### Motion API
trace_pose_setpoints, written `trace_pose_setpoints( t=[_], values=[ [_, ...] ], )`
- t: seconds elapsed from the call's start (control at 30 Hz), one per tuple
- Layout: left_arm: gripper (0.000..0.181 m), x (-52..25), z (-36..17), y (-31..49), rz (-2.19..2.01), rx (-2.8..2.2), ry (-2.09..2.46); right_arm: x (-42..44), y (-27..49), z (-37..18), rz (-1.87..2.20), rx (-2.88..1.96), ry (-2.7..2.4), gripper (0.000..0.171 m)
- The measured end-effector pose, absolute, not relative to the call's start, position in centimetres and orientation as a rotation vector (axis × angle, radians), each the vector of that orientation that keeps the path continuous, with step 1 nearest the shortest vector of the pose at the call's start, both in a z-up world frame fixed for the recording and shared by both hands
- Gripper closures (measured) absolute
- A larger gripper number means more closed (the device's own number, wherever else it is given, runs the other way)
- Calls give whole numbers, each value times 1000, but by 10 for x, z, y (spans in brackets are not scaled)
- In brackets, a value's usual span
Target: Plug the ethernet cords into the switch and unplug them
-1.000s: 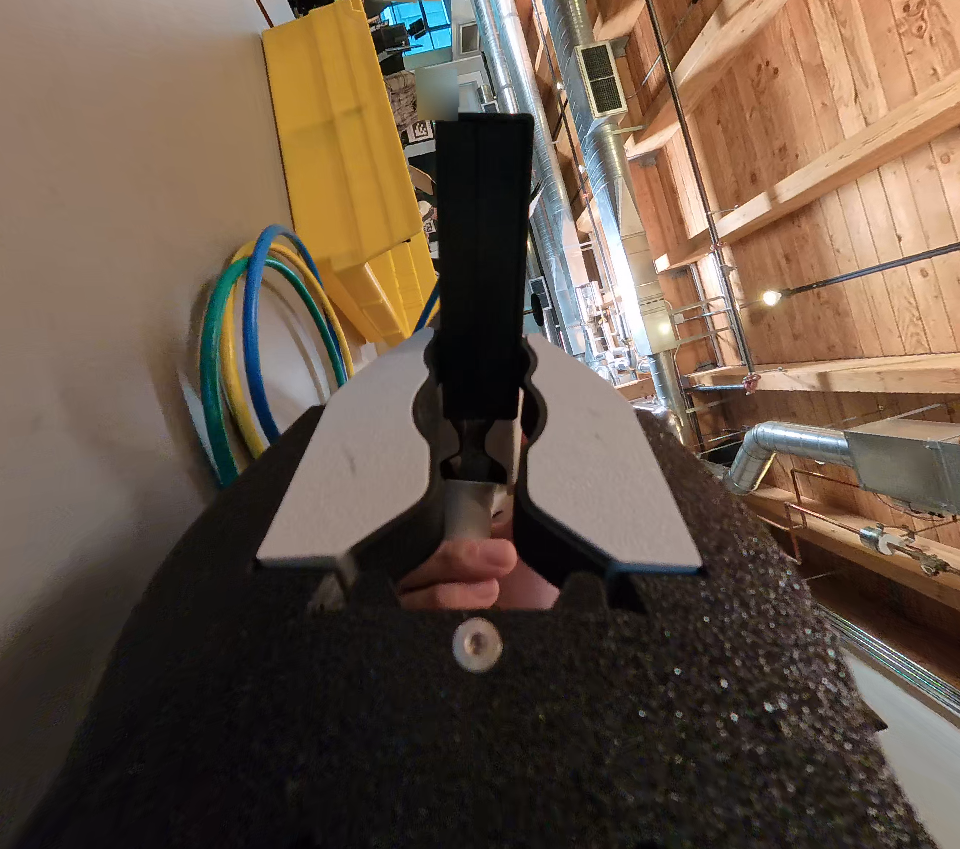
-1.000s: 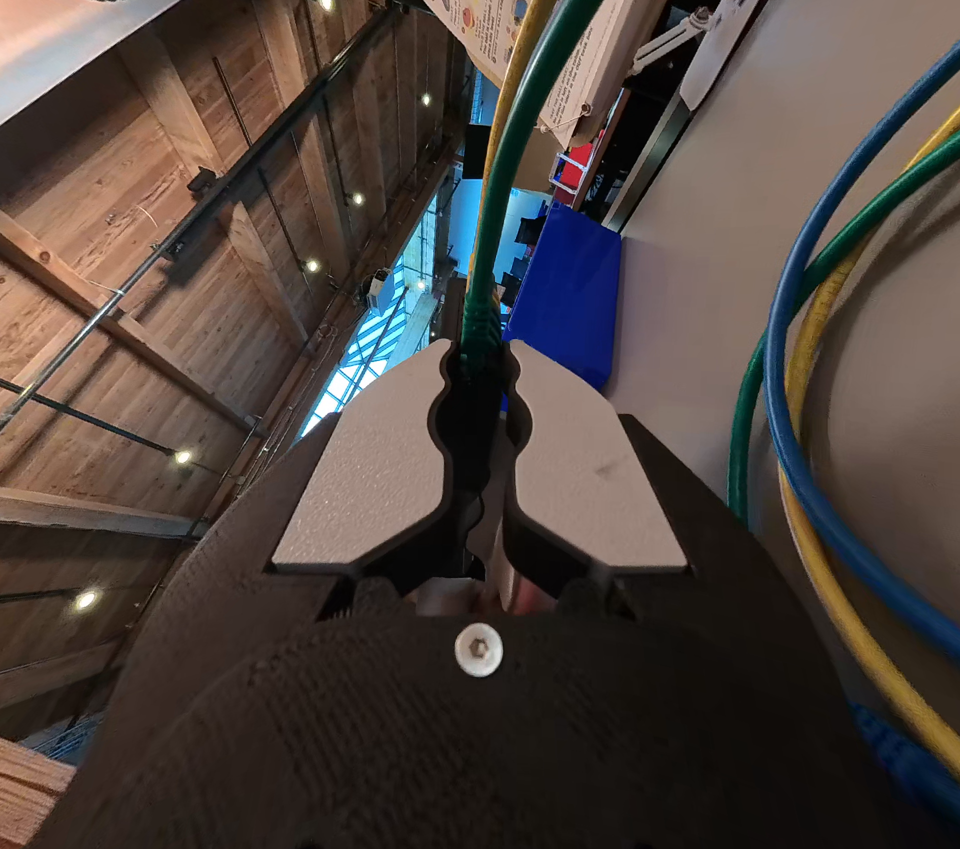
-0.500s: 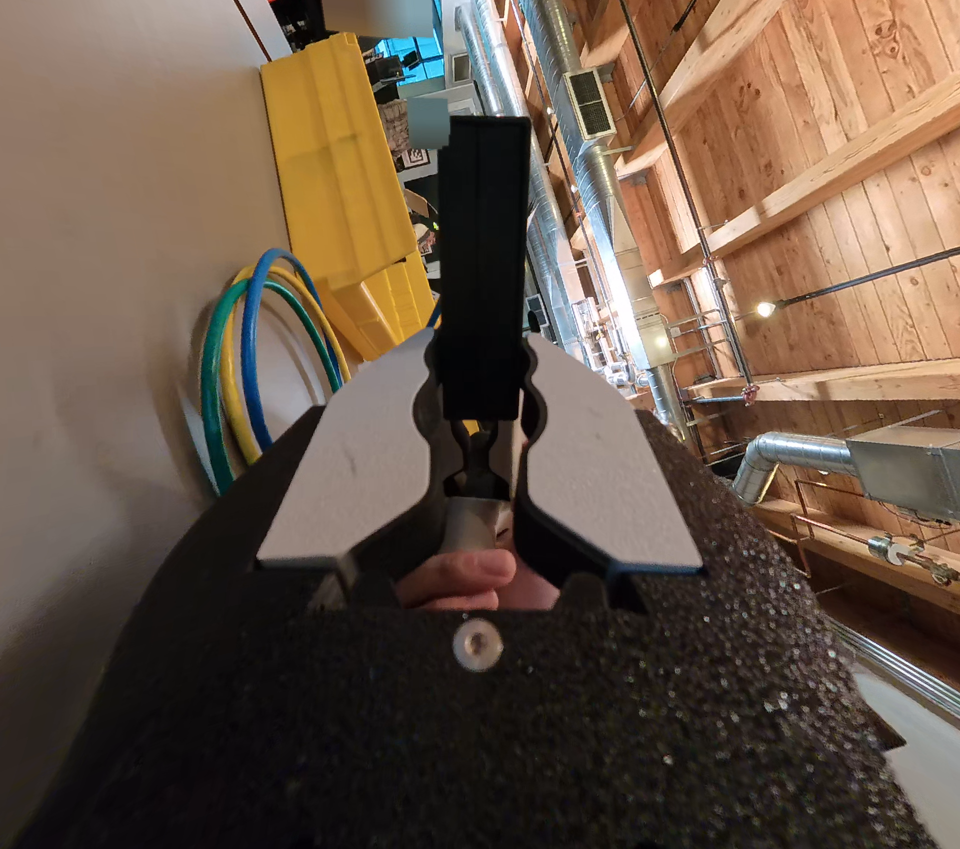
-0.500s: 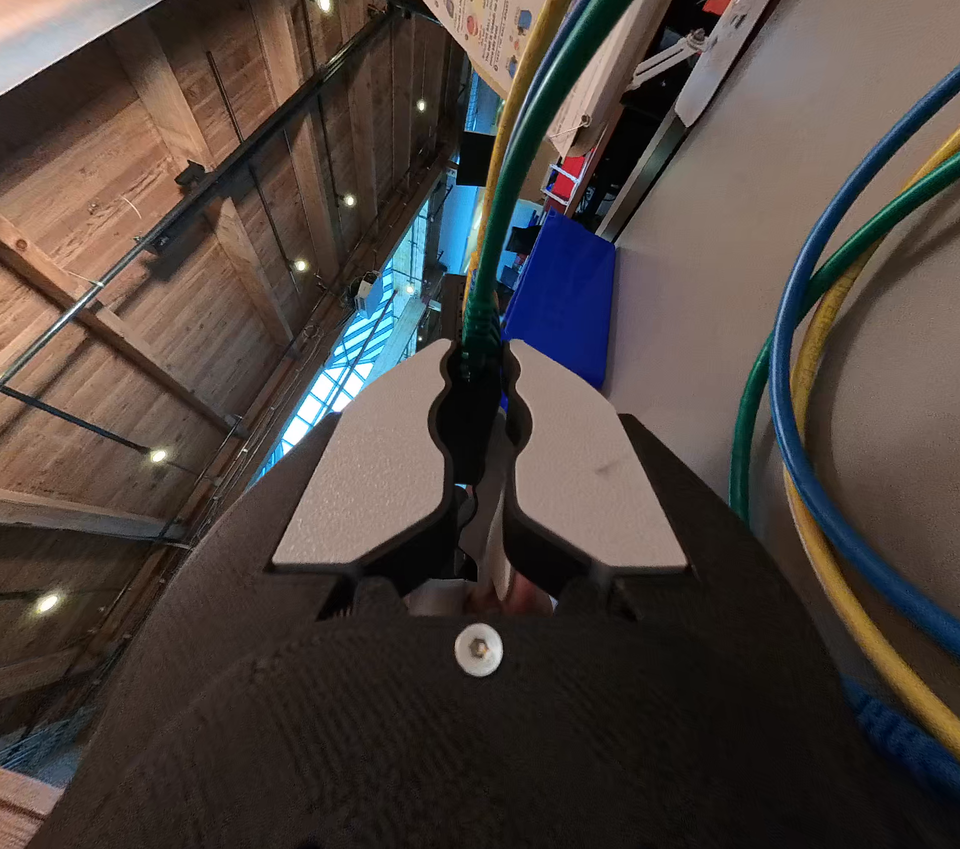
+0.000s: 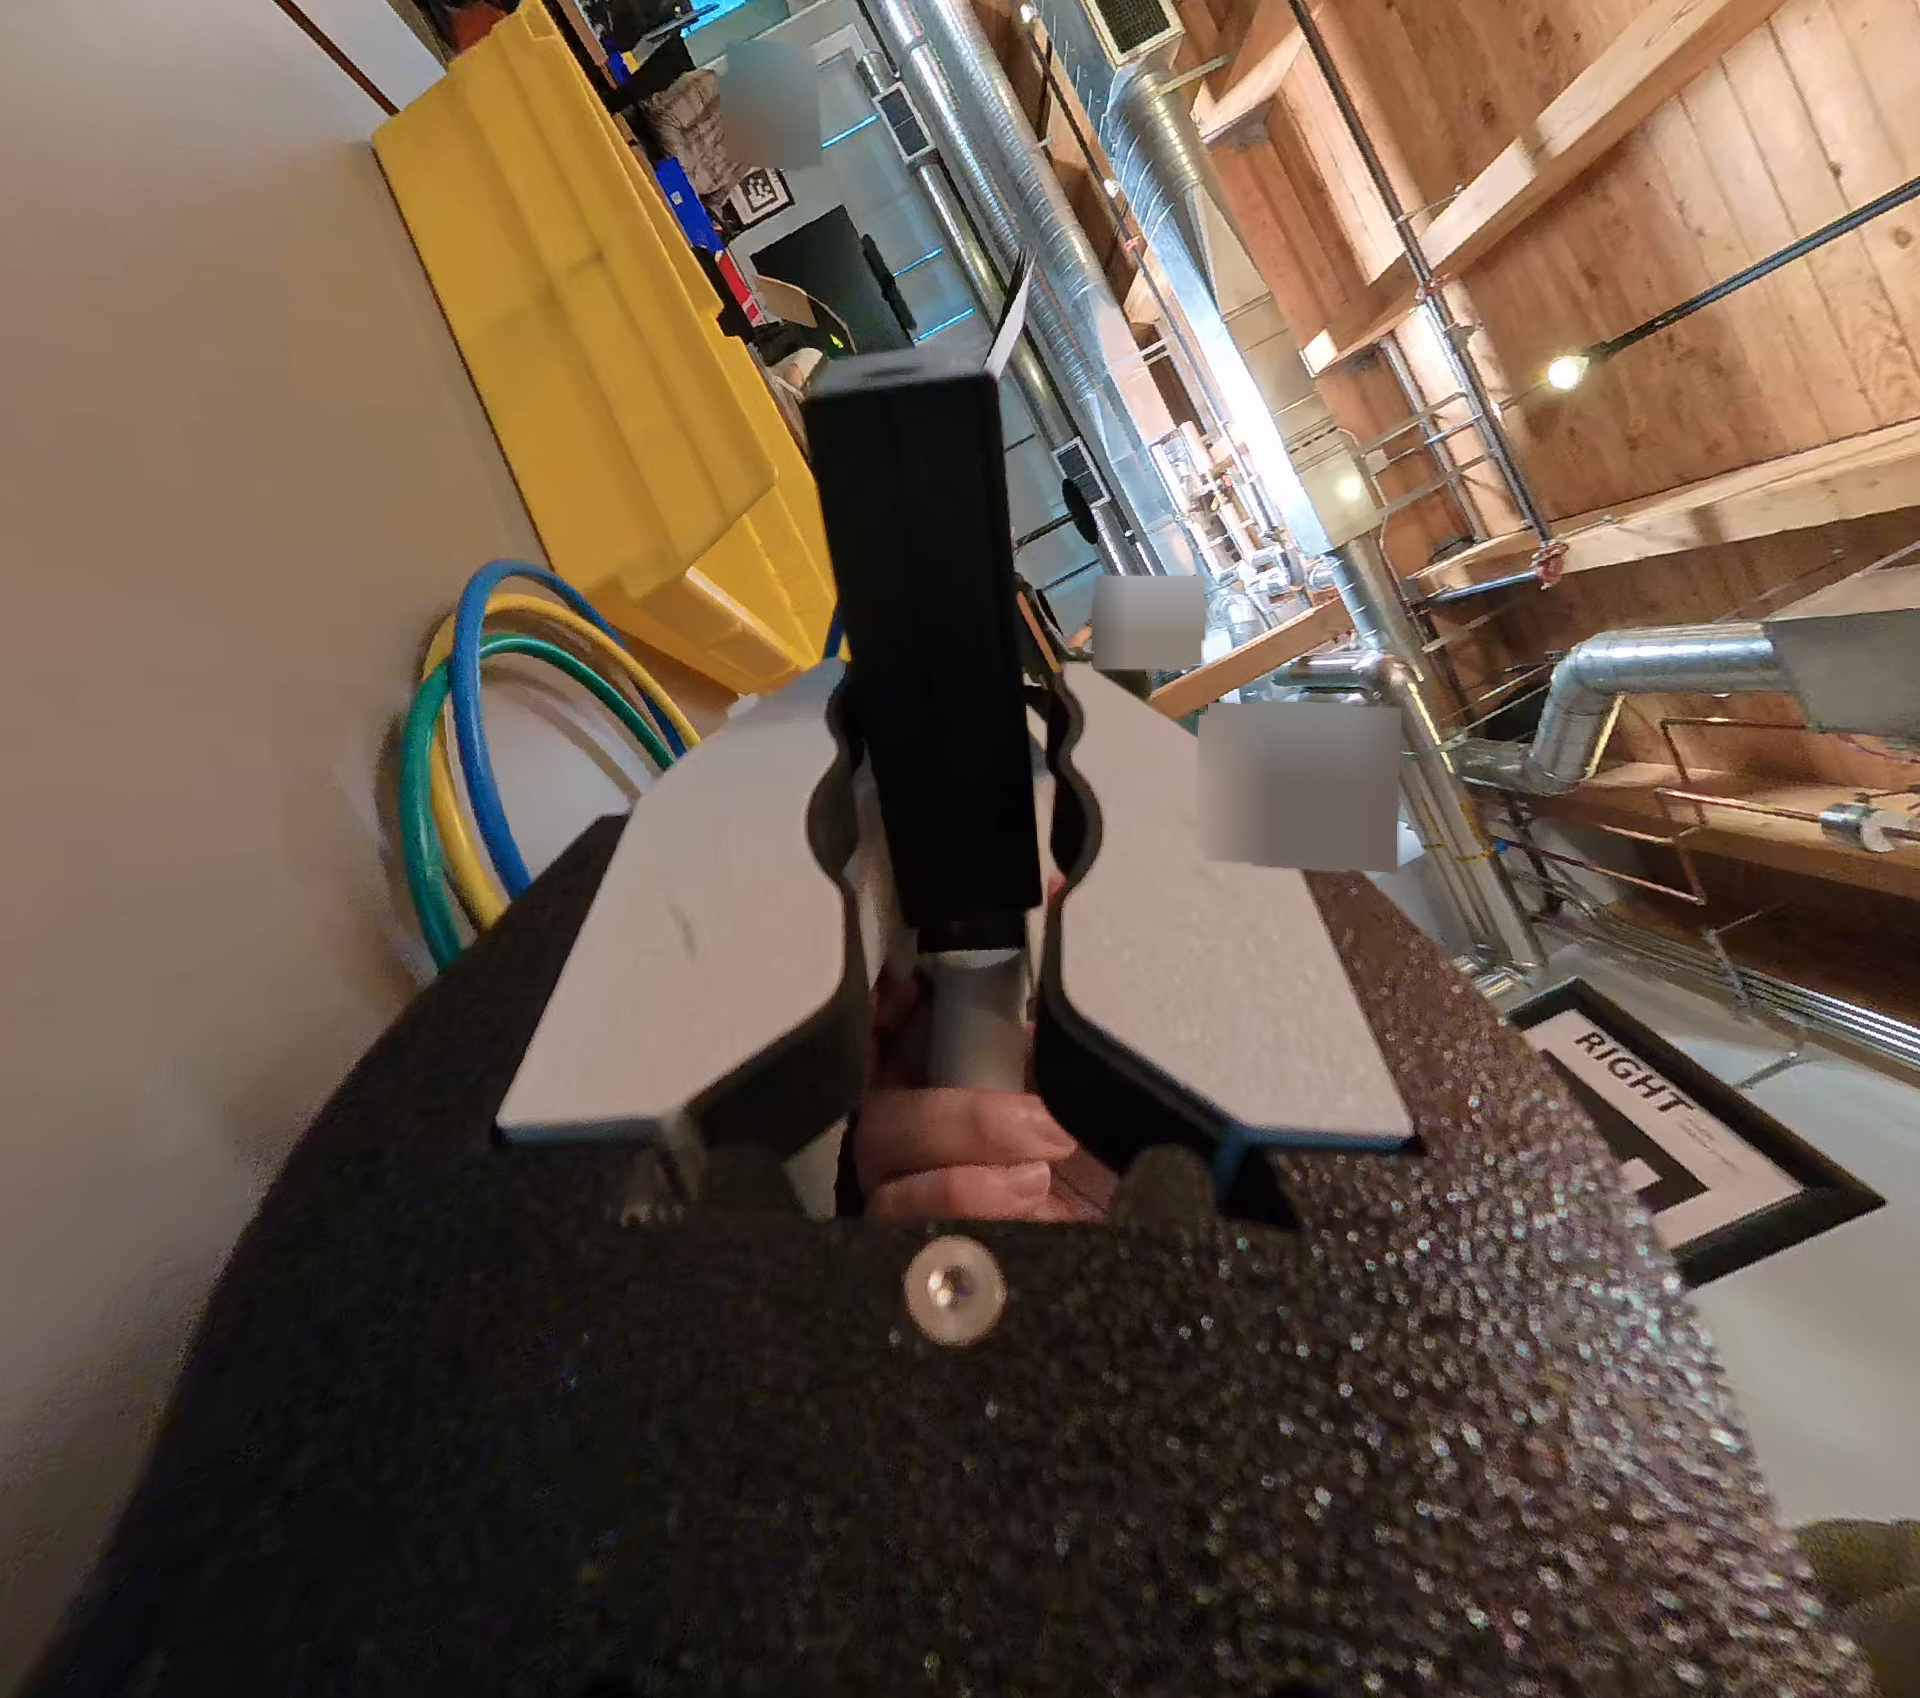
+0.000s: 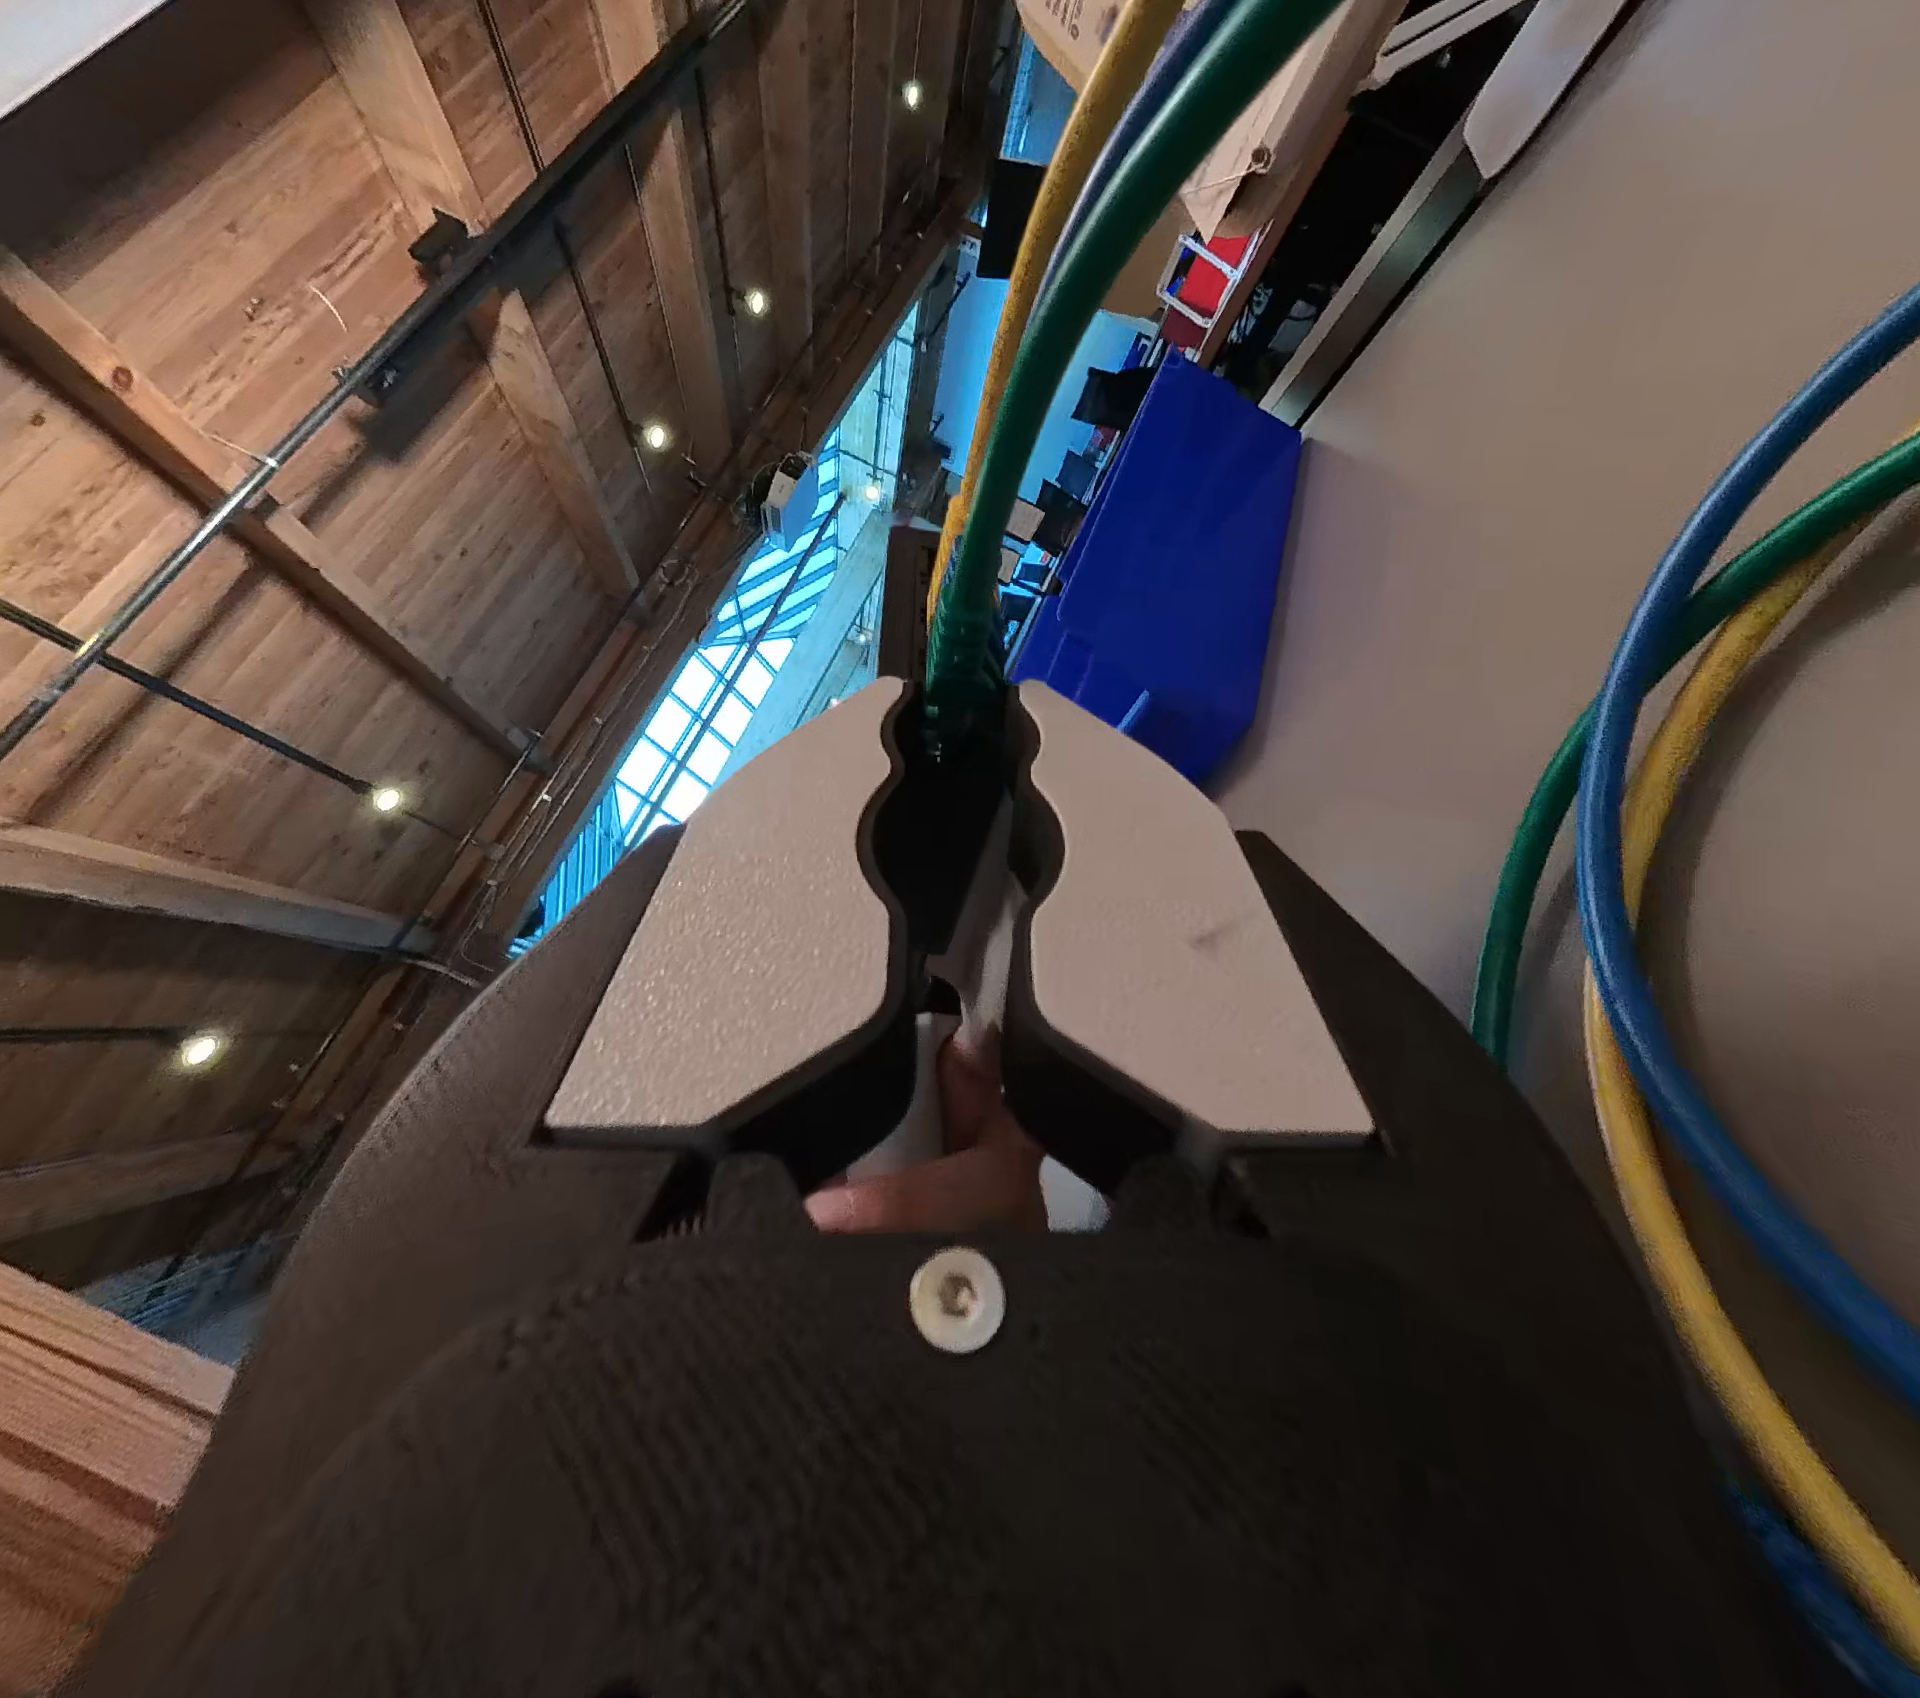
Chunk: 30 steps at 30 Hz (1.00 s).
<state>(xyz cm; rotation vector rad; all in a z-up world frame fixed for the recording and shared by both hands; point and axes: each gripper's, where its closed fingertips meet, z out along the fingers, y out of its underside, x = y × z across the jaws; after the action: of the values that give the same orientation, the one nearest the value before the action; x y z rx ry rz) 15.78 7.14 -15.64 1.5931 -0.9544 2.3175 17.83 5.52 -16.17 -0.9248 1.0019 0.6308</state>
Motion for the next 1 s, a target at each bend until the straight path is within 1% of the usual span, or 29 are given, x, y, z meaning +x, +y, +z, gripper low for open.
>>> trace_pose_setpoints(
  t=[0.07,0.23,0.4,0.53,0.8,1.0],
  values=[
    [153,158,-158,74,2285,1589,-945,177,56,-163,613,-938,1001,157],
    [154,159,-169,74,2207,1618,-933,182,57,-173,575,-898,1088,157],
    [154,162,-182,77,2143,1643,-829,183,59,-186,592,-857,1186,157],
    [154,164,-187,79,2136,1666,-838,184,61,-192,630,-837,1209,157],
    [154,166,-187,82,2232,1701,-842,185,65,-191,628,-872,1139,157],
    [154,166,-179,89,2337,1659,-723,183,69,-182,605,-948,1067,157]
  ],
)
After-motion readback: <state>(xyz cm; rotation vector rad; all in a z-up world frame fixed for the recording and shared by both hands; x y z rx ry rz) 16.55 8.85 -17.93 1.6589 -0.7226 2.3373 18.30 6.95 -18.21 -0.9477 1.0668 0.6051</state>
